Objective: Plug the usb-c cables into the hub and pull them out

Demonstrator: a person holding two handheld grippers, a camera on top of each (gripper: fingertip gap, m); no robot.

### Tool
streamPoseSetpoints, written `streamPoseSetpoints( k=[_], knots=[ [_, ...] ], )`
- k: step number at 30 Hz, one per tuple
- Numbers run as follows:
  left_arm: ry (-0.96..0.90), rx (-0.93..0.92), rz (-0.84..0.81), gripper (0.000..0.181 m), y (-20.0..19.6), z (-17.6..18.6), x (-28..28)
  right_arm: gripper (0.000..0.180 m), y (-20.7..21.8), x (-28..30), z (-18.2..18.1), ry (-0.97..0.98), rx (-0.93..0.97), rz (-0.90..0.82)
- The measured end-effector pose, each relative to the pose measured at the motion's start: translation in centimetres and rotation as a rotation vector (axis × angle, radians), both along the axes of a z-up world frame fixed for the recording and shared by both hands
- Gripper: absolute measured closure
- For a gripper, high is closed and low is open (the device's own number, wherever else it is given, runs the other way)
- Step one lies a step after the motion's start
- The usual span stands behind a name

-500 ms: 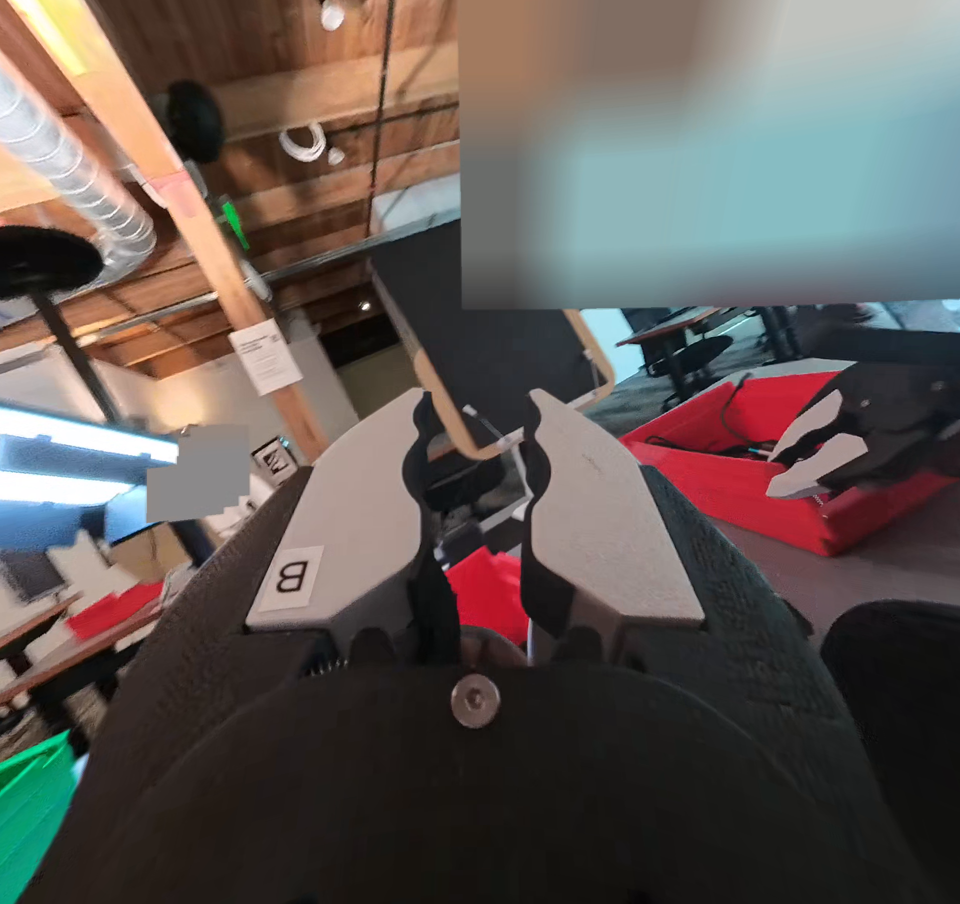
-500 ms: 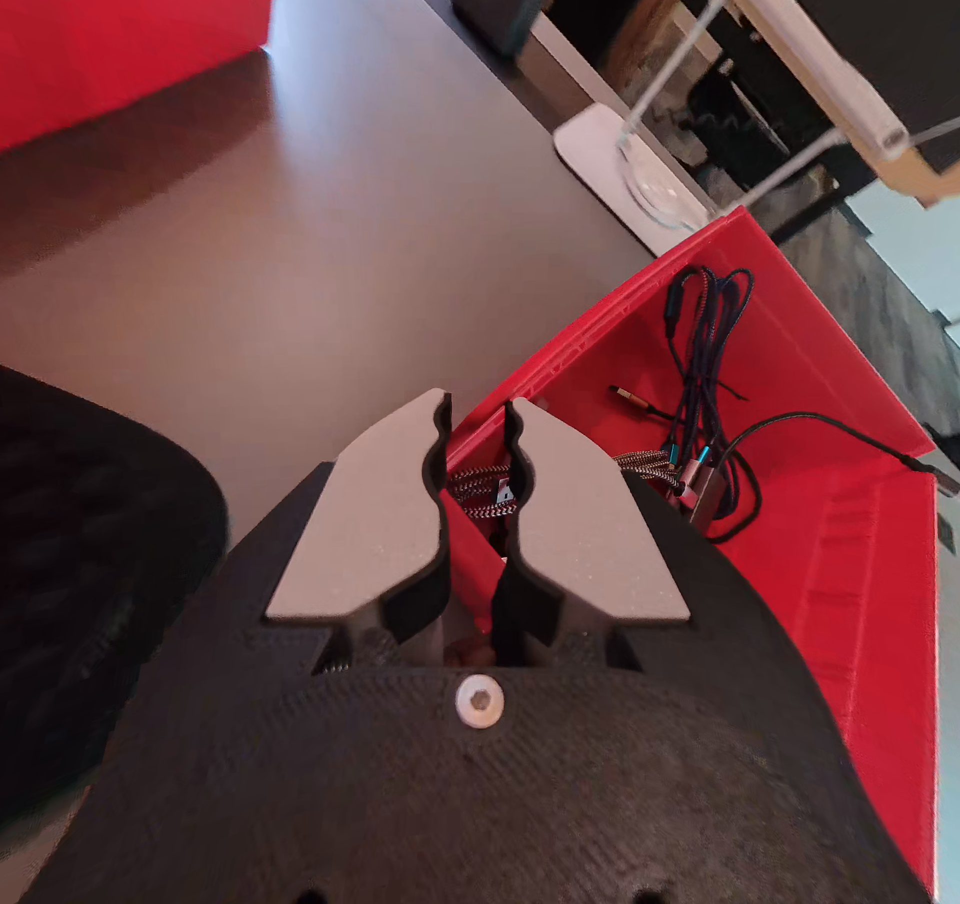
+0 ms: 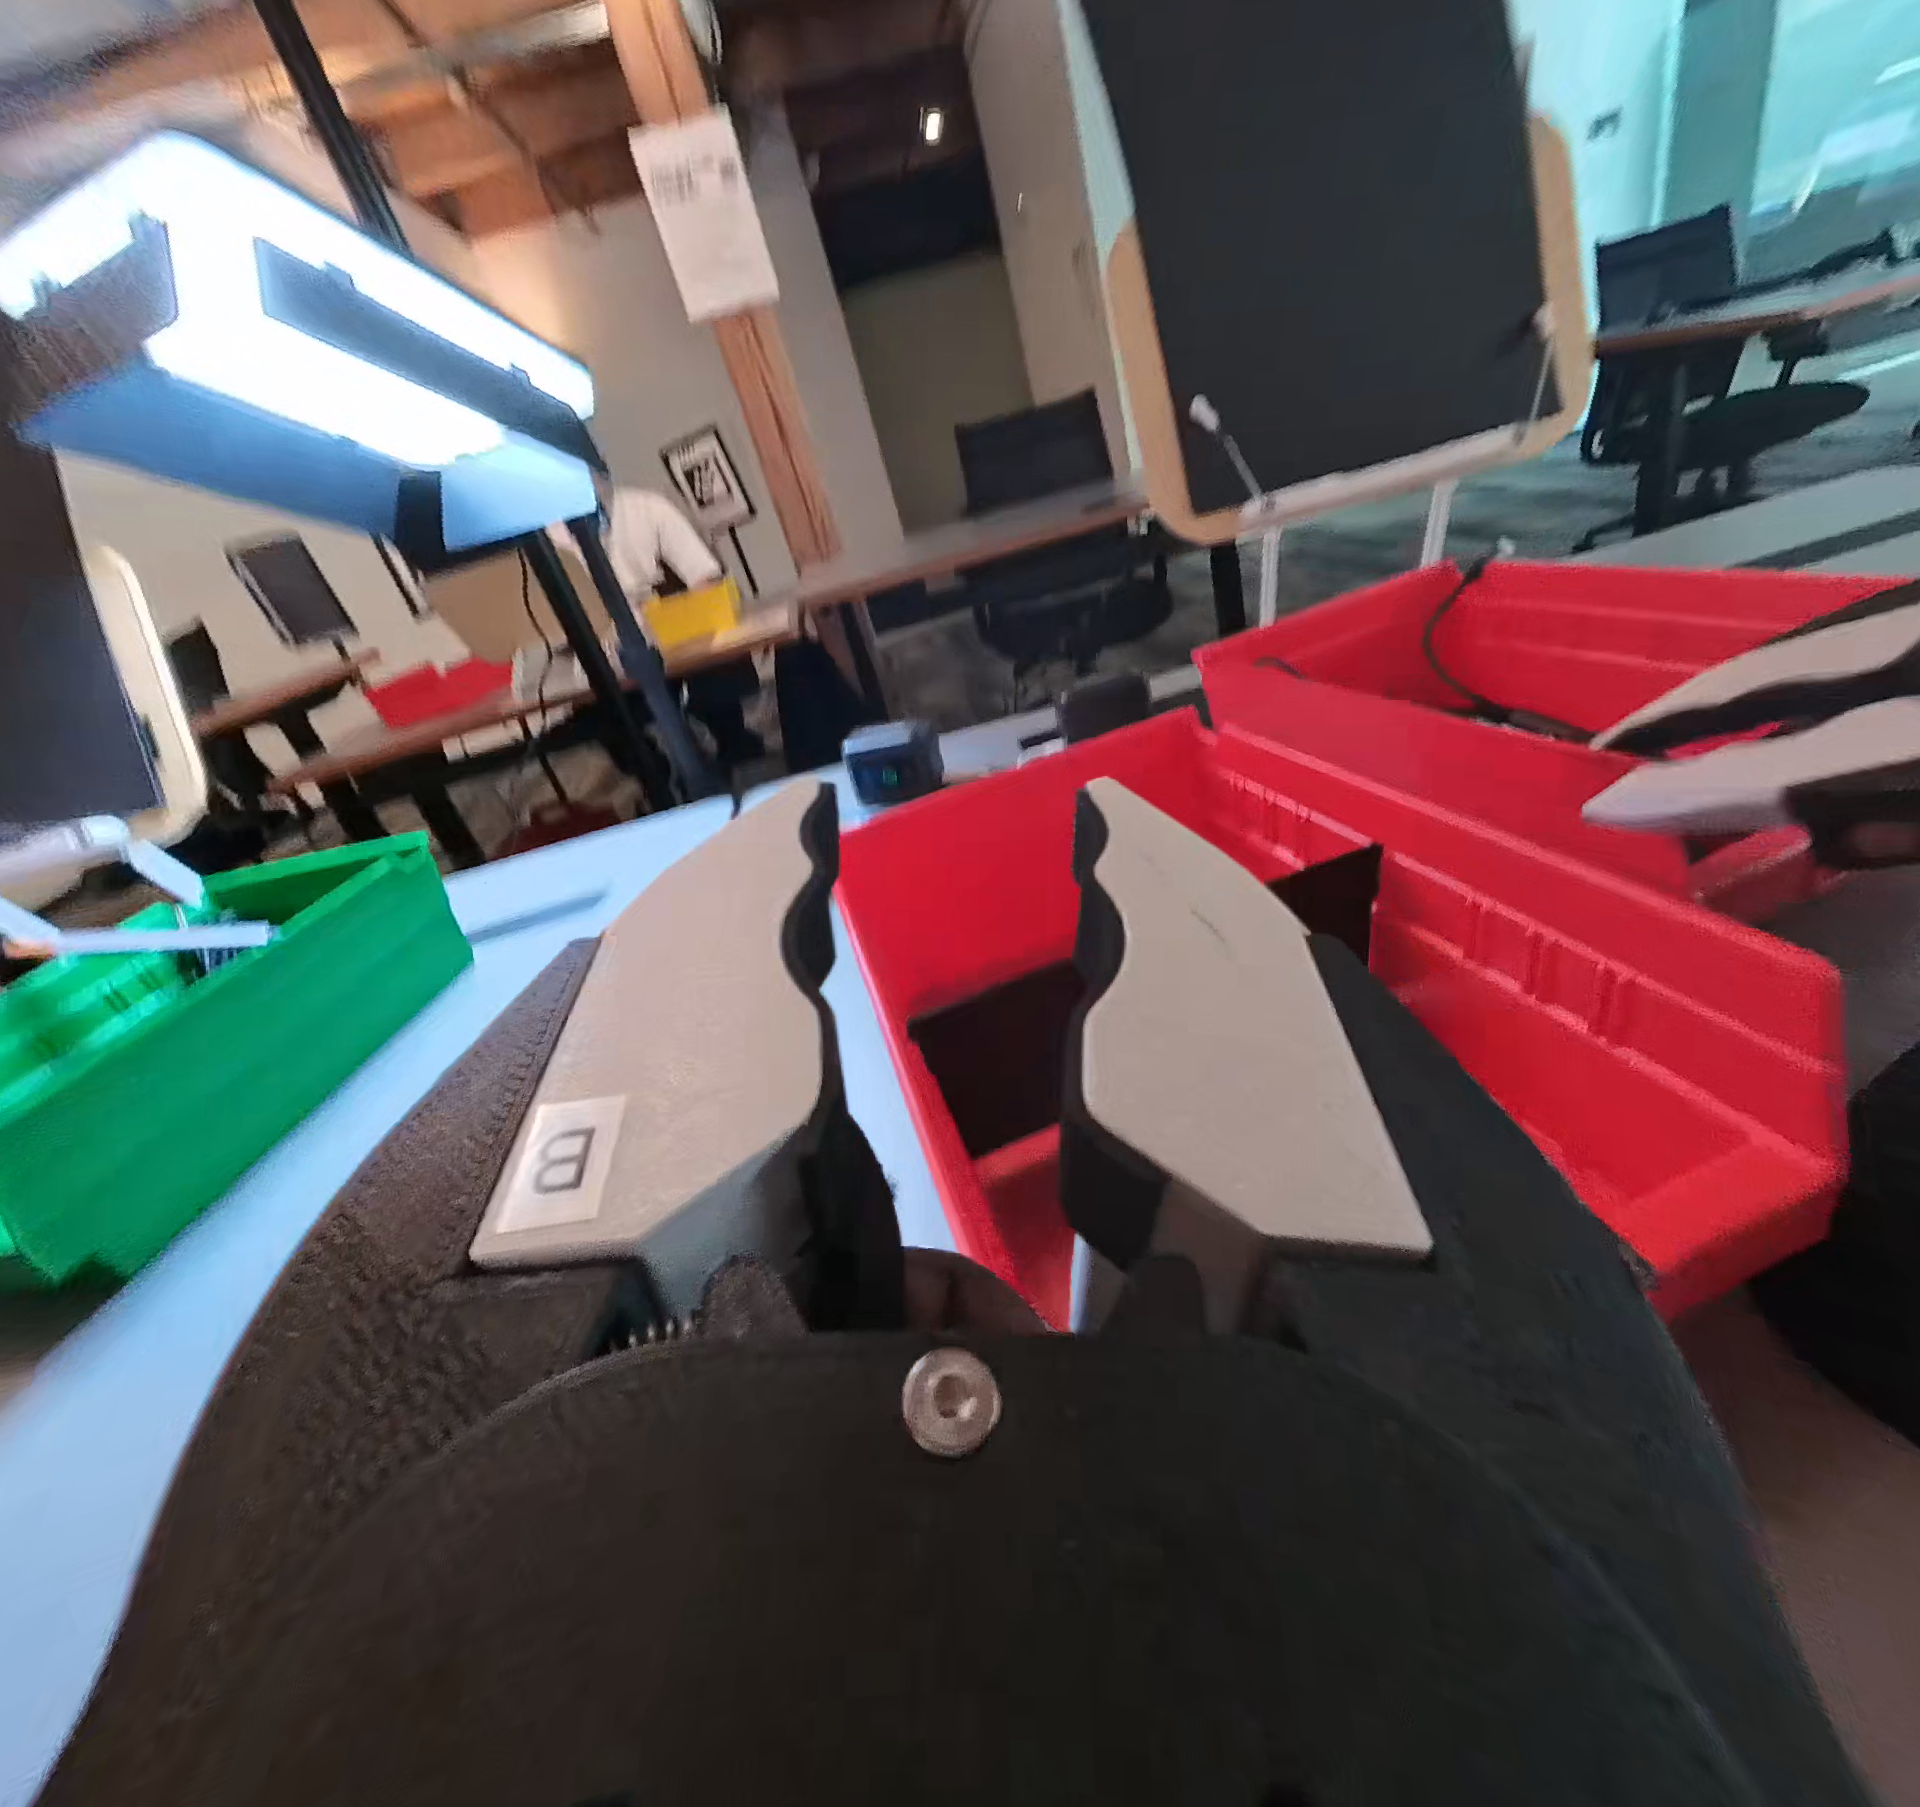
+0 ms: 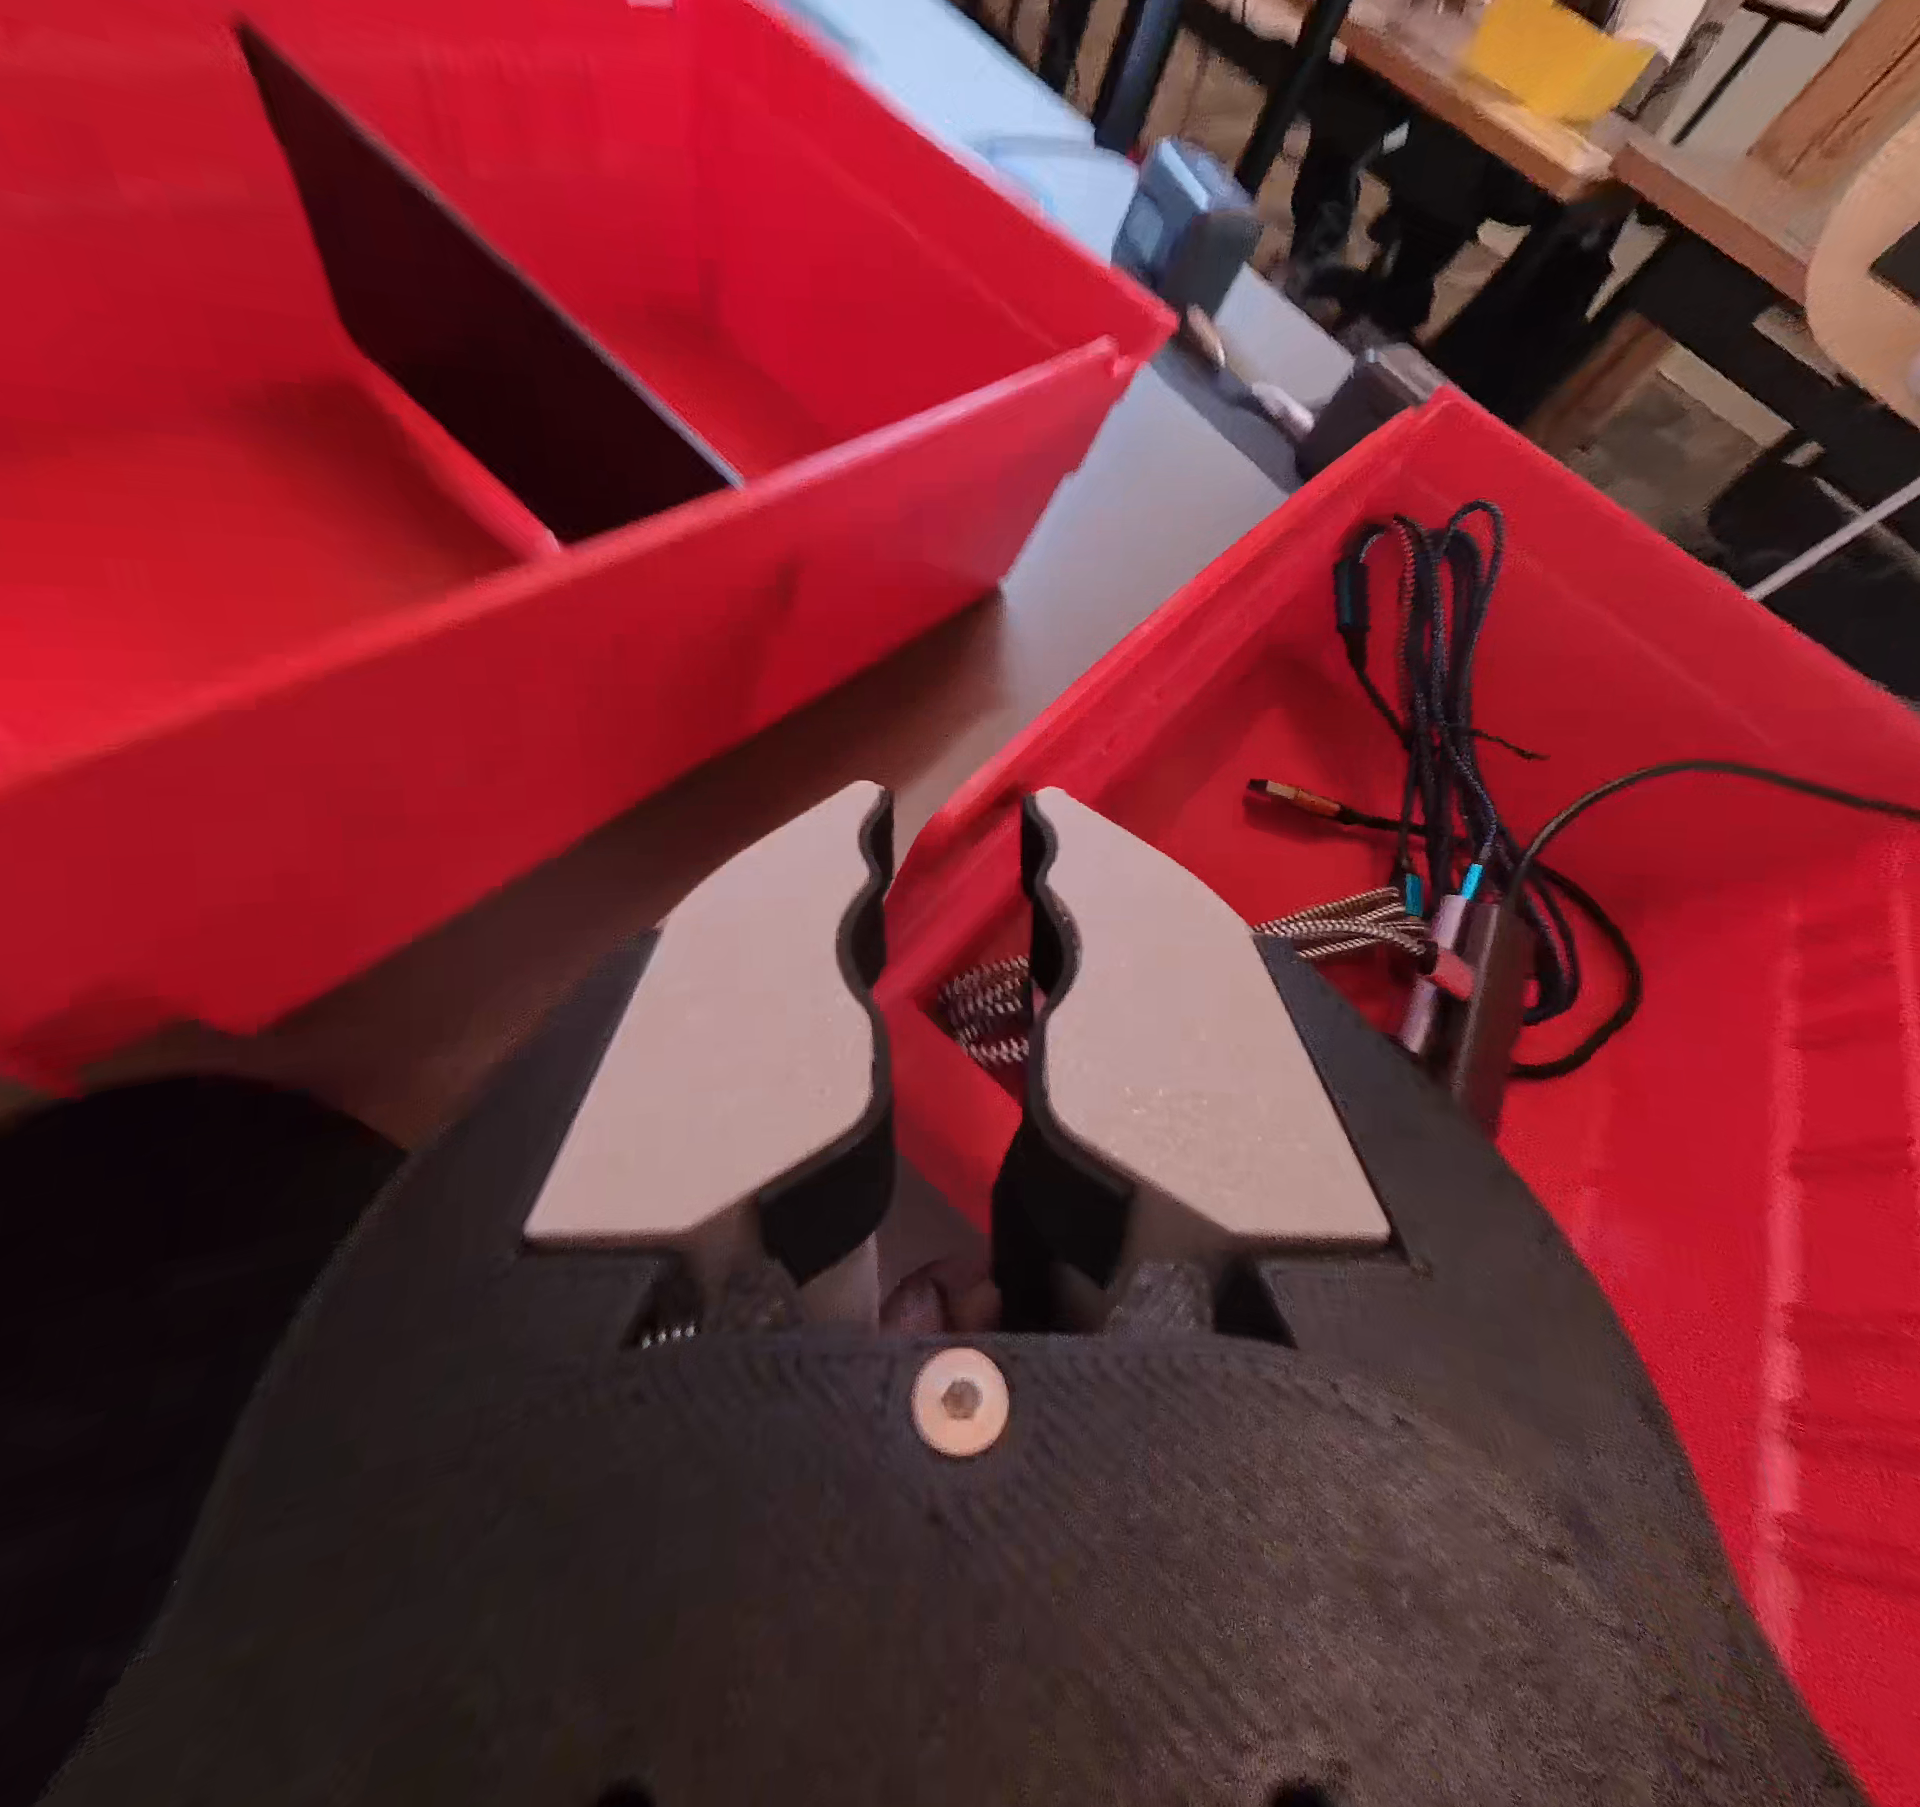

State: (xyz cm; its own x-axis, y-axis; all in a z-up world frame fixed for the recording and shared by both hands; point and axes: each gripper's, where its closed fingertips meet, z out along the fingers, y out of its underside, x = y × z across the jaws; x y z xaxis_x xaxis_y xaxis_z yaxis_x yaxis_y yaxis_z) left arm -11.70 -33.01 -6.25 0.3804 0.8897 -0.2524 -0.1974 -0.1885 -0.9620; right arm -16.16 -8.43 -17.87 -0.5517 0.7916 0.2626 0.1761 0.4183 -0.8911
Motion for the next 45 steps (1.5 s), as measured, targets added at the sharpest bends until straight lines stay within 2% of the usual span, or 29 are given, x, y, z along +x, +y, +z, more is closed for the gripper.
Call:
streamPoseSetpoints(
  k=[5, 6, 9, 11, 13, 14, 16, 17, 18, 22, 28, 31, 34, 37, 39, 45],
  knots=[
    [-0.229, -0.025, 0.068, 0.110, -1.4, -5.0, -2.5, 0.120, -1.7, 4.5, 7.3, 0.240, -0.620, 0.166],
    [-0.287, -0.029, 0.070, 0.106, -1.6, -6.2, -2.9, 0.114, -2.9, 5.4, 7.2, 0.235, -0.640, 0.210],
    [-0.487, -0.047, 0.044, 0.101, -1.5, -10.0, -3.2, 0.071, -7.6, 7.2, 3.0, 0.041, -0.479, 0.325],
    [-0.590, -0.059, 0.017, 0.101, -1.2, -11.9, -3.0, 0.062, -9.1, 7.7, 1.0, -0.047, -0.374, 0.320],
    [-0.673, -0.098, 0.005, 0.112, -1.3, -13.7, -2.8, 0.077, -9.0, 7.0, 0.4, -0.035, -0.285, 0.229],
    [-0.701, -0.122, -0.010, 0.121, -1.1, -14.5, -2.8, 0.089, -8.8, 6.8, -0.2, -0.039, -0.227, 0.194],
    [-0.712, -0.134, -0.033, 0.139, -0.5, -14.9, -2.8, 0.129, -8.8, 6.8, -1.4, -0.058, -0.099, 0.186],
    [-0.714, -0.141, 0.001, 0.148, -0.8, -14.8, -3.0, 0.137, -8.9, 6.8, -1.6, -0.050, -0.058, 0.179],
    [-0.717, -0.159, 0.034, 0.157, -1.1, -14.7, -3.1, 0.138, -8.9, 6.8, -1.5, -0.026, -0.010, 0.164],
    [-0.658, -0.147, 0.091, 0.159, -1.1, -12.3, -2.7, 0.152, -8.3, 6.3, 0.6, 0.234, 0.176, 0.112],
    [-0.225, -0.045, 0.109, 0.159, 1.4, -2.4, -1.1, 0.154, -6.1, 7.7, 8.7, 0.570, 0.149, 0.050],
    [0.013, 0.045, 0.088, 0.162, 5.1, 2.2, -0.4, 0.155, -2.6, 9.1, 12.6, 0.745, 0.190, -0.043],
    [0.134, 0.161, 0.001, 0.164, 10.6, 4.5, 0.1, 0.157, 2.4, 10.8, 15.0, 0.867, 0.222, -0.145],
    [0.088, 0.240, -0.126, 0.163, 17.5, 4.2, 0.3, 0.160, 8.4, 12.8, 15.6, 0.908, 0.260, -0.266],
    [0.025, 0.207, -0.206, 0.163, 22.8, 3.2, 0.6, 0.163, 12.8, 14.5, 15.6, 0.901, 0.280, -0.360],
    [-0.199, 0.146, -0.406, 0.163, 38.0, -0.8, 1.4, 0.167, 25.7, 18.3, 13.6, 0.736, 0.351, -0.656]
  ],
)
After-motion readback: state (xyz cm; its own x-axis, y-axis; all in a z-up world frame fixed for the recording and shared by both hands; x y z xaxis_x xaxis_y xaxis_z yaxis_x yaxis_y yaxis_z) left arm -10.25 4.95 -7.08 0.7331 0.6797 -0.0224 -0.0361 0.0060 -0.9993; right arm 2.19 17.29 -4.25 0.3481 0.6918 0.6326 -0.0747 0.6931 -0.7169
